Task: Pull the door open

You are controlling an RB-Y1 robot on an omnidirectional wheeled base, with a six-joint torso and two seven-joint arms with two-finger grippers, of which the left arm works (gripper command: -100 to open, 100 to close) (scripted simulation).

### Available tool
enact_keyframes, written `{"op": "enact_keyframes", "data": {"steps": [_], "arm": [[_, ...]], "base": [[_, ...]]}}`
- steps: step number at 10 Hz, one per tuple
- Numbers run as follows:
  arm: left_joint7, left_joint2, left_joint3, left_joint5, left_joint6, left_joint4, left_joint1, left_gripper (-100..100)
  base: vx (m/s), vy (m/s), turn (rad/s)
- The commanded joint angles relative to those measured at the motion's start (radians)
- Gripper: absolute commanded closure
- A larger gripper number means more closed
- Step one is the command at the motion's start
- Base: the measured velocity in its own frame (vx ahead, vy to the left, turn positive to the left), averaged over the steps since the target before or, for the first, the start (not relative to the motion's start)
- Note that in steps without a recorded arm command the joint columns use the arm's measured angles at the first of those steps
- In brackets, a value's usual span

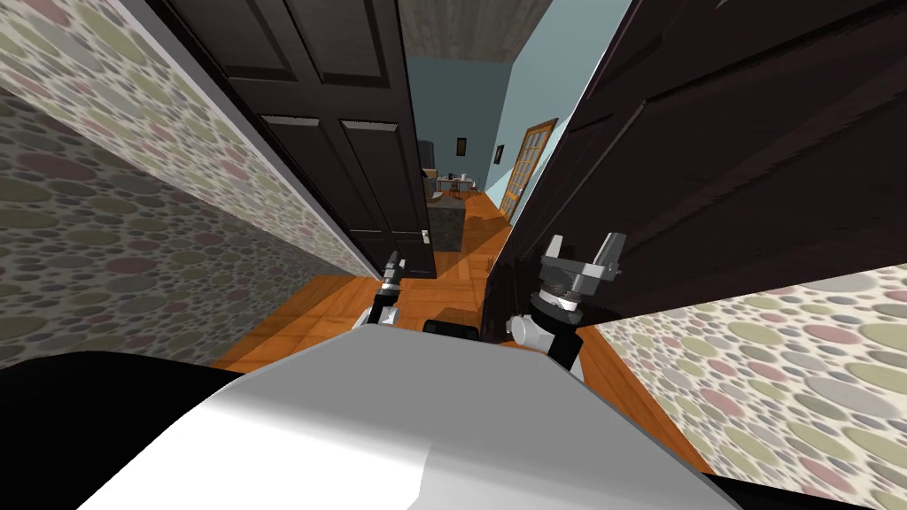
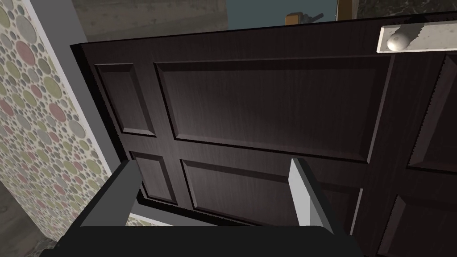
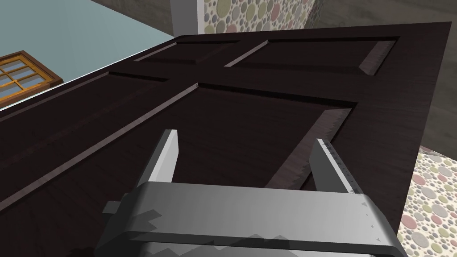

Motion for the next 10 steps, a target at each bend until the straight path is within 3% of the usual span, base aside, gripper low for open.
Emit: {"op": "enact_keyframes", "data": {"steps": [1,10], "arm": [[0.003,0.000,0.005,0.002,-0.011,0.046,-0.016,-100],[0.023,0.005,0.030,0.018,-0.054,0.261,-0.075,-100]], "base": [[0.103,0.006,-0.023],[0.111,0.013,-0.027]]}}
